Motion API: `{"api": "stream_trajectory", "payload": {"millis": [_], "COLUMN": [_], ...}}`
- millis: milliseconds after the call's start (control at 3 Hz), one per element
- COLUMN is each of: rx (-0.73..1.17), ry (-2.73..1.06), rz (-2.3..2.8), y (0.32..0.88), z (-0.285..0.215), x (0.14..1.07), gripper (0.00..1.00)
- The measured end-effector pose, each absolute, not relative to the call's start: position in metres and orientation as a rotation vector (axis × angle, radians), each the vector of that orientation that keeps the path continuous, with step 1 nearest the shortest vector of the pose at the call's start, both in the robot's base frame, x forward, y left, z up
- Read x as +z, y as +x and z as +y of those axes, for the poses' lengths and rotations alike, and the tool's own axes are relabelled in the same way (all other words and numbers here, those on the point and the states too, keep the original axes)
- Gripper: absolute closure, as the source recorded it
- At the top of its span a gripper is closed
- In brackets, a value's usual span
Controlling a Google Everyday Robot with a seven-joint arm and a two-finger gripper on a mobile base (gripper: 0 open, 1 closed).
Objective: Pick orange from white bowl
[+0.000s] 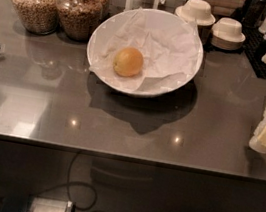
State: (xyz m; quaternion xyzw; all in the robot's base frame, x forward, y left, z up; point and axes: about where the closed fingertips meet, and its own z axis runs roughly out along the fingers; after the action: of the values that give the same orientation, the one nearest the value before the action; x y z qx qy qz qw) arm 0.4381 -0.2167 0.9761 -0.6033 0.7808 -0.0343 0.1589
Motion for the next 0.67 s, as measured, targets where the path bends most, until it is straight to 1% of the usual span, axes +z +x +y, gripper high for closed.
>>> {"api": "stream_trajectory", "payload": {"millis": [333, 667], "rx": [-0.098, -0.059], "ry": [-1.725, -1.741], "rz": [2.232, 2.189], "y": [0.4381, 0.4395], "z": [-0.2167, -0.2087], "x": [0.9761, 0.9775], "gripper": [0.00, 0.00]}}
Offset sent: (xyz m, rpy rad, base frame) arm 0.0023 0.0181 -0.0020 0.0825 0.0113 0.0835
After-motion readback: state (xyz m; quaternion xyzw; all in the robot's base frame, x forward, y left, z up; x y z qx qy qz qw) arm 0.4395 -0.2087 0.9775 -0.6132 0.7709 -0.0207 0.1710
